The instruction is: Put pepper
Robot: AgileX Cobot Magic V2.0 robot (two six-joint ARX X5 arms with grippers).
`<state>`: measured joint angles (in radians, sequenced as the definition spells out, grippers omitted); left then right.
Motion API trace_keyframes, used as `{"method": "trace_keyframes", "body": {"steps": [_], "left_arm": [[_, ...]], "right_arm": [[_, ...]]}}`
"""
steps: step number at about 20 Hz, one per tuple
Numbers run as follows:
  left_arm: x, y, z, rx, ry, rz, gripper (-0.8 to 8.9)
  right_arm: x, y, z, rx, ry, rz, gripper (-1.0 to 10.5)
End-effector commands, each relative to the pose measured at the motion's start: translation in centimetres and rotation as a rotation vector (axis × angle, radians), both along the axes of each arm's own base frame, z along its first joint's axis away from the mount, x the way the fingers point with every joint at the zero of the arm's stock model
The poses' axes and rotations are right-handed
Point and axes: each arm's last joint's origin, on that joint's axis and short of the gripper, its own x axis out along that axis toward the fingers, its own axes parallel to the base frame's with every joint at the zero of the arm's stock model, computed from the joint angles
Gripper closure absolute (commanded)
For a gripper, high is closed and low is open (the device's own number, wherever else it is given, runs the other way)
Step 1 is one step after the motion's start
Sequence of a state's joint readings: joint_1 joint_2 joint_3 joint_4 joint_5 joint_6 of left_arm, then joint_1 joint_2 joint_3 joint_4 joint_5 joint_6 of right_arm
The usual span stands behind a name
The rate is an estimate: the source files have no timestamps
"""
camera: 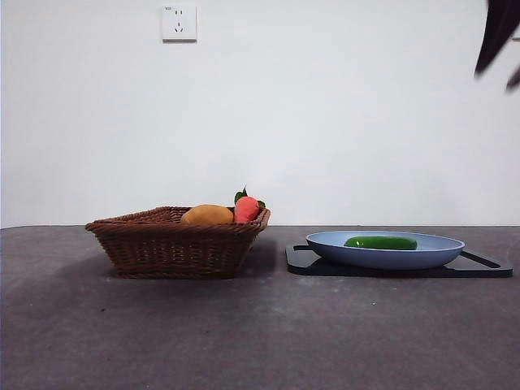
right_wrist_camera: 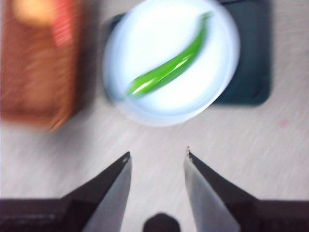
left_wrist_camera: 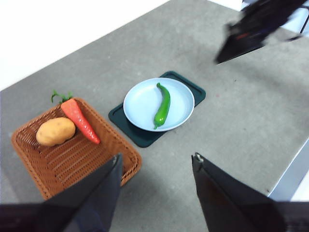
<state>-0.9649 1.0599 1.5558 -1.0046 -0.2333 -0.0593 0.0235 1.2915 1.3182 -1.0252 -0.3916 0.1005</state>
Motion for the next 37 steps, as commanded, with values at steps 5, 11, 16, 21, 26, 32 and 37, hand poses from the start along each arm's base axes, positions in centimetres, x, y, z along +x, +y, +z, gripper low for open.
{"method": "trace_keyframes", "body": {"steps": [5,11,16,21,26,32,37], "left_arm": [[-0.1,-0.1,0.2,0.011,-0.005,-0.012,5.57],[-0.2,0.0,0.0,0.032,0.016,-0.015,7.98],[-0.3,0.1,-0.3,0.055,0.033,-0.015,8.05],[-0.2,0.1,-0.2,0.046,0.025,-0.013,8.05],[-0.2,0.1,-0.2,0.046,0.025,-0.013,8.05],[0.4,2.2,1.0,0.06,-0.126,0.116,8.05],[-0.7,8.7,3.3,-0.213,-0.407,0.34,8.05]], "right_arm": [[-11.4,1.6,4.8,-0.001,-0.112,0.161,7.5],[-16.6,1.3,5.6,-0.002,-0.184,0.253,9.4],[-17.0,1.2,5.6,0.0,-0.195,0.25,9.4],[-16.9,1.2,5.6,0.015,-0.18,0.221,9.4],[-16.9,1.2,5.6,0.013,-0.18,0.22,9.4],[-16.9,1.2,5.6,0.013,-0.18,0.22,9.4],[-16.9,1.2,5.6,0.013,-0.18,0.22,9.4]]}}
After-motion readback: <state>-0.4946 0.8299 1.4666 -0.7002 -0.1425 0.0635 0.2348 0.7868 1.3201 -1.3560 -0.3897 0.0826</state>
